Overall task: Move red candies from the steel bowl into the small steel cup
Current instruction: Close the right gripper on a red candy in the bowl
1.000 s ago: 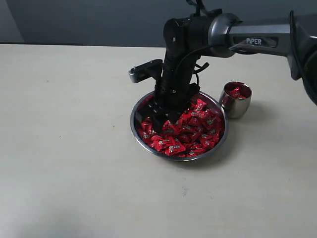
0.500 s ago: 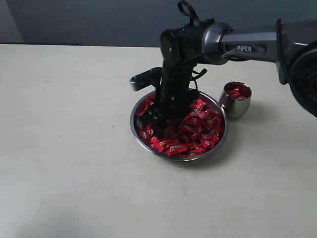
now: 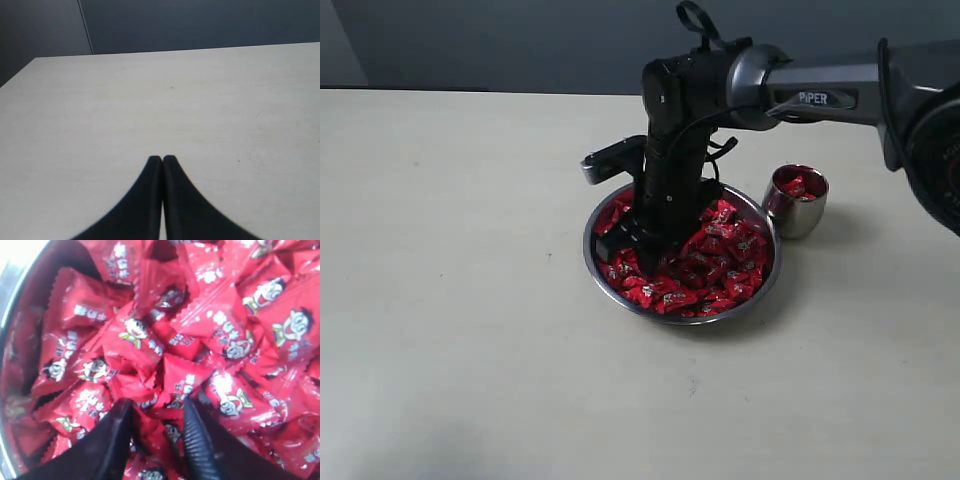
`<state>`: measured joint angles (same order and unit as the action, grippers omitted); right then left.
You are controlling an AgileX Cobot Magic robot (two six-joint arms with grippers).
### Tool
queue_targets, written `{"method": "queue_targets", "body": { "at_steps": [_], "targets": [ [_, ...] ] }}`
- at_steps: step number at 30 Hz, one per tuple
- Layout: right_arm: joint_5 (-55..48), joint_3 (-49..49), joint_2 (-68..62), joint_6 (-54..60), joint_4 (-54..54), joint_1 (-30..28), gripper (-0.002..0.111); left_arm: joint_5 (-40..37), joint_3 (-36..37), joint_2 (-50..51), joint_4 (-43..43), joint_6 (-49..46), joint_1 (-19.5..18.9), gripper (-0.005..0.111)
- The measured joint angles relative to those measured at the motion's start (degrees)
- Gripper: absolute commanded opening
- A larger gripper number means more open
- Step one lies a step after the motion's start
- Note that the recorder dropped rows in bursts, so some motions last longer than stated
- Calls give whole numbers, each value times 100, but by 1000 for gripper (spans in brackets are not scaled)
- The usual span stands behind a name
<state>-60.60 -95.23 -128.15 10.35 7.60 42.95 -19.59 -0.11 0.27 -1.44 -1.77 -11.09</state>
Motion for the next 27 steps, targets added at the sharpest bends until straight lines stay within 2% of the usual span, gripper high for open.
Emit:
{"method": "queue_targets", "body": {
  "at_steps": [14,17,18,20,27],
  "targets": [
    [-78,0,117,-16,-64,11,34,0,0,0,0,0,0,0],
    [-142,0,117,-16,-64,11,25,0,0,0,0,0,0,0],
    [-153,0,117,-16,-64,11,13,0,0,0,0,0,0,0],
    [-162,0,117,-16,-64,11,-1,0,0,0,0,0,0,0],
    [-186,0,168,-16,-253,11,-1,0,0,0,0,0,0,0]
  ]
}}
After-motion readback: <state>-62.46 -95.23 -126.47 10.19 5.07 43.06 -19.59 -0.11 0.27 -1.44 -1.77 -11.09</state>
